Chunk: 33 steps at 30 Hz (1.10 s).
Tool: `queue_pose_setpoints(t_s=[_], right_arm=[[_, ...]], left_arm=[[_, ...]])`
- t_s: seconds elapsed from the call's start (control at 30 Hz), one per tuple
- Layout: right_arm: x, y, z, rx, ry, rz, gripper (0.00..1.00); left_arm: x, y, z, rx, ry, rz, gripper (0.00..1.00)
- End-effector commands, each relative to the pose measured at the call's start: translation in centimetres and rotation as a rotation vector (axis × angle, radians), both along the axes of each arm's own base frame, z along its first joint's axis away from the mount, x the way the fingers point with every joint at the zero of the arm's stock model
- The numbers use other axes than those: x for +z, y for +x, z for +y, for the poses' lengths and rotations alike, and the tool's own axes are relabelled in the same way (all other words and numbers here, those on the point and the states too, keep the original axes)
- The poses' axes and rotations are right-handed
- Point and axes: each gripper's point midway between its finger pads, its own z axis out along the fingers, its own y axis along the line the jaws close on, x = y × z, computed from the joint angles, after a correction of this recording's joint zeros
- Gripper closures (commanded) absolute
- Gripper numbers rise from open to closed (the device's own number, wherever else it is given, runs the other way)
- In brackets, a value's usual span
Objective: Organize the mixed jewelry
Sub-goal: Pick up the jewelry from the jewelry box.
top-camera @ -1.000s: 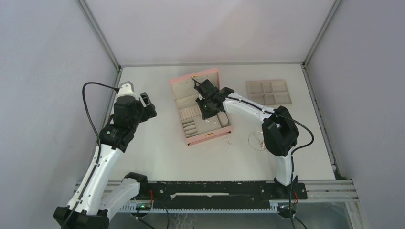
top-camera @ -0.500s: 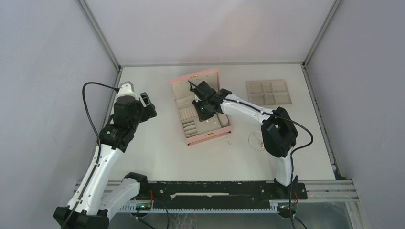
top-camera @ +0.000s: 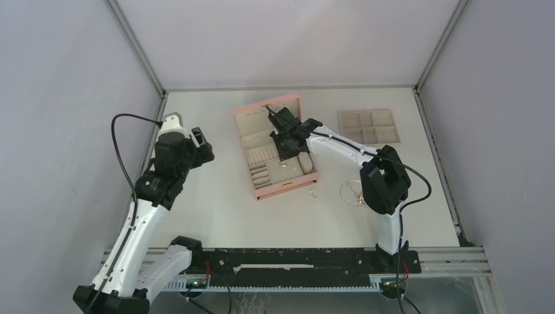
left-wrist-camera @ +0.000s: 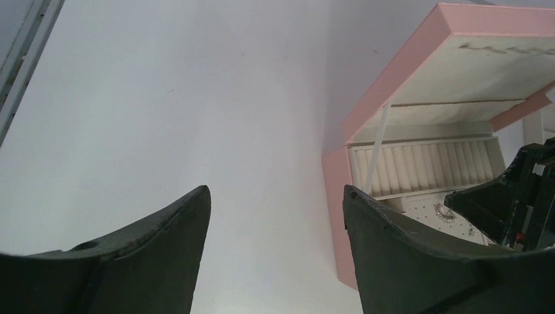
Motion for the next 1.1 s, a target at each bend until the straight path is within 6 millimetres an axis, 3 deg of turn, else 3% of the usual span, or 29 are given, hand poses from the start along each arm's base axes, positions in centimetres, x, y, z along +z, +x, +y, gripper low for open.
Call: queue_pose_setpoints(t_s=[0.0, 0.57, 1.07], right_arm=[[2.0, 0.6, 0.3, -0.035, 0.040, -0.035, 0.74], [1.2, -0.2, 2.1, 0.031, 0.076, 0.022, 0.74], [0.5, -0.3, 1.9, 0.030, 0.055, 0.043, 0.75]], left_arm=[[1.3, 0.1, 0.1, 0.010, -0.018, -0.045, 0.22], [1.1, 0.3, 0.3, 0.019, -0.006, -0.039, 0.22], [1.1, 0.4, 0.3, 0.022, -0.007, -0.037, 0.22]])
